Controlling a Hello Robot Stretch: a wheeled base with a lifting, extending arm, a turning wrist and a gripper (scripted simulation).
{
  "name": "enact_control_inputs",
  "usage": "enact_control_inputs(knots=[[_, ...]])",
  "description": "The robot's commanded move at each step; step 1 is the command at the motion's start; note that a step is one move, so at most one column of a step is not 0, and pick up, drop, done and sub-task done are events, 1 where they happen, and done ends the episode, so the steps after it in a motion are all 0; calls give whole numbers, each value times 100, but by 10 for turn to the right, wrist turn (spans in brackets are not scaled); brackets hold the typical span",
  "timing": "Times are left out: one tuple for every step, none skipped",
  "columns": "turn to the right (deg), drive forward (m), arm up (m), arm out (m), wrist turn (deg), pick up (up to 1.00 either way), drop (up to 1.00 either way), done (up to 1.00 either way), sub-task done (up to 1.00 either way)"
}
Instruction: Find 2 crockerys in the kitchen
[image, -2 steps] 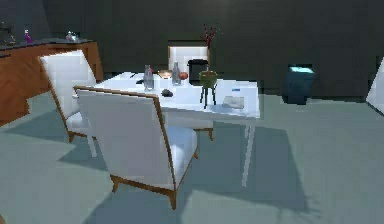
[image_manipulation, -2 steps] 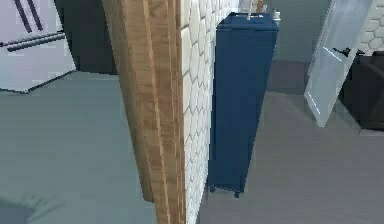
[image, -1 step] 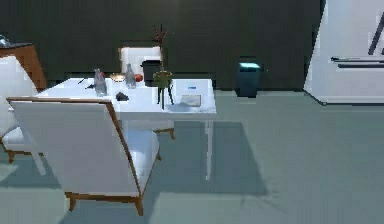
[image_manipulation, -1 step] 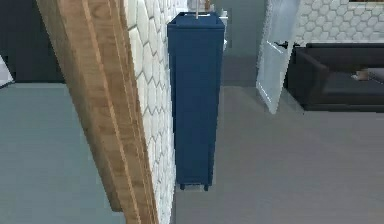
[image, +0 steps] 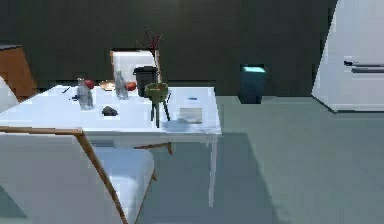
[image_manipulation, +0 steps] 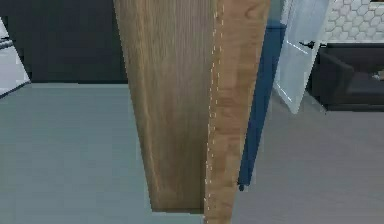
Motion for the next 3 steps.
enact_control_inputs(knots=[[330, 0, 0, 0, 0, 0, 0, 0, 0], [30, 0, 0, 0, 0, 0, 0, 0, 0], [0, 100, 0, 0, 0, 0, 0, 0, 0]])
